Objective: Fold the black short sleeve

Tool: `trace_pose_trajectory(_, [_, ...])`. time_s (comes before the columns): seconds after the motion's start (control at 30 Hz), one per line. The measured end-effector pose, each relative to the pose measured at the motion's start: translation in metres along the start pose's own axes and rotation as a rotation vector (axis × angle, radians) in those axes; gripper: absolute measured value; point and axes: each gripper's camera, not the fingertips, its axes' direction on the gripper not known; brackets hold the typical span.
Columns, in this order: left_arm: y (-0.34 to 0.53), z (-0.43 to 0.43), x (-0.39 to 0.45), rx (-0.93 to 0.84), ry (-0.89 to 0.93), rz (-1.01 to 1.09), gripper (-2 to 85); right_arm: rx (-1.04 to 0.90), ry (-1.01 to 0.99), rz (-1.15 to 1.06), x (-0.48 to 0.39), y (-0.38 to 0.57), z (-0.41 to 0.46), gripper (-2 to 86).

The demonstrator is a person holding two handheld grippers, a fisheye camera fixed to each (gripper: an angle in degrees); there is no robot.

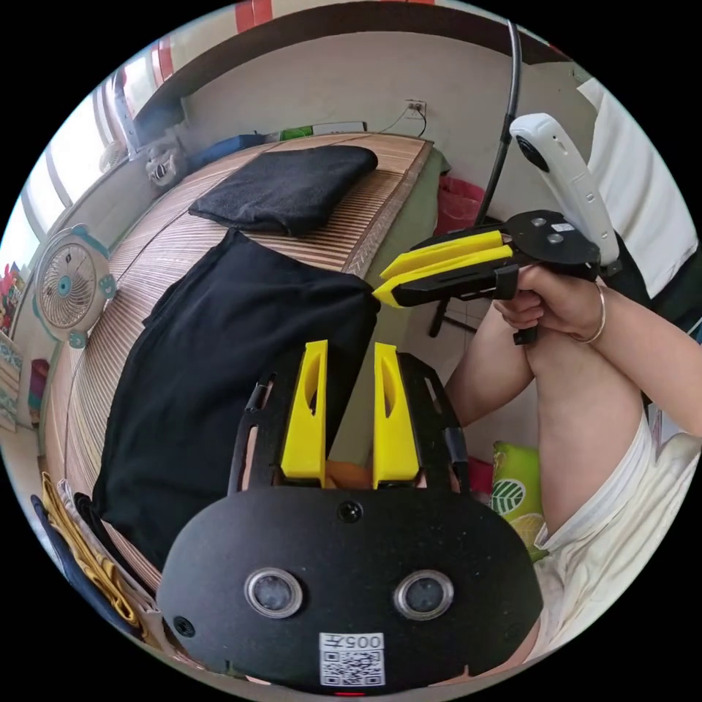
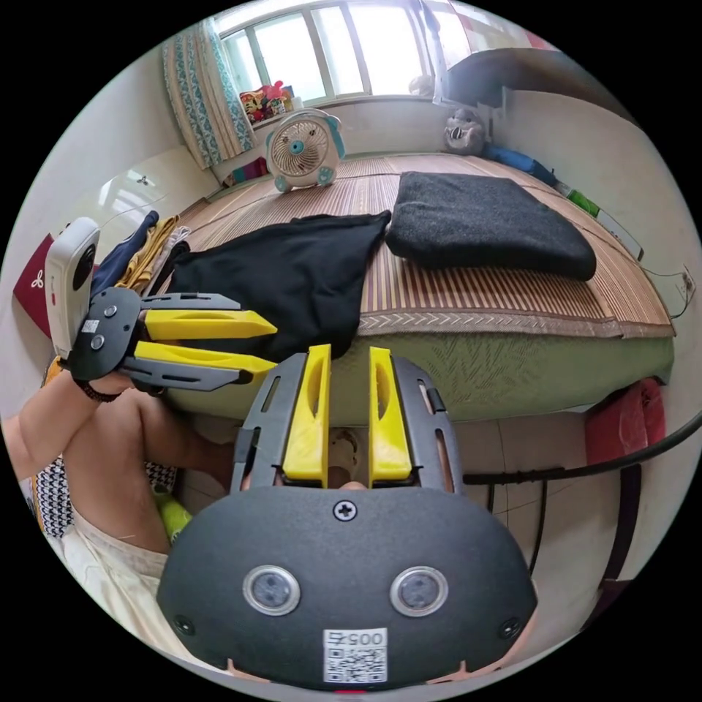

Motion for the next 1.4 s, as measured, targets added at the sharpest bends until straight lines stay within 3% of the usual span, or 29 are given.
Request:
trace_pose_trajectory(0.33, [-0.001,-0.018,-0.016,0.035,0.027,-0.07,1.9,-0.024,-0.076,-0.033,0.01,0.001,0.005,11.1])
trace_pose_trajectory(0.93, [0.004,-0.037,-0.047,0.063,0.04,-0.162,0.6,0.024,-0.258,0.016,0.036,0.0,-0.004,9.4])
trace_pose_trajectory(1.2, [0.007,-0.042,-0.05,0.073,0.05,-0.158,0.7,0.029,-0.164,-0.025,0.028,-0.008,-0.006,6.4])
trace_pose_trajectory(1.4, [0.002,-0.043,-0.039,0.083,0.079,-0.092,0.8,-0.029,0.095,-0.165,0.024,-0.028,-0.024,2.7])
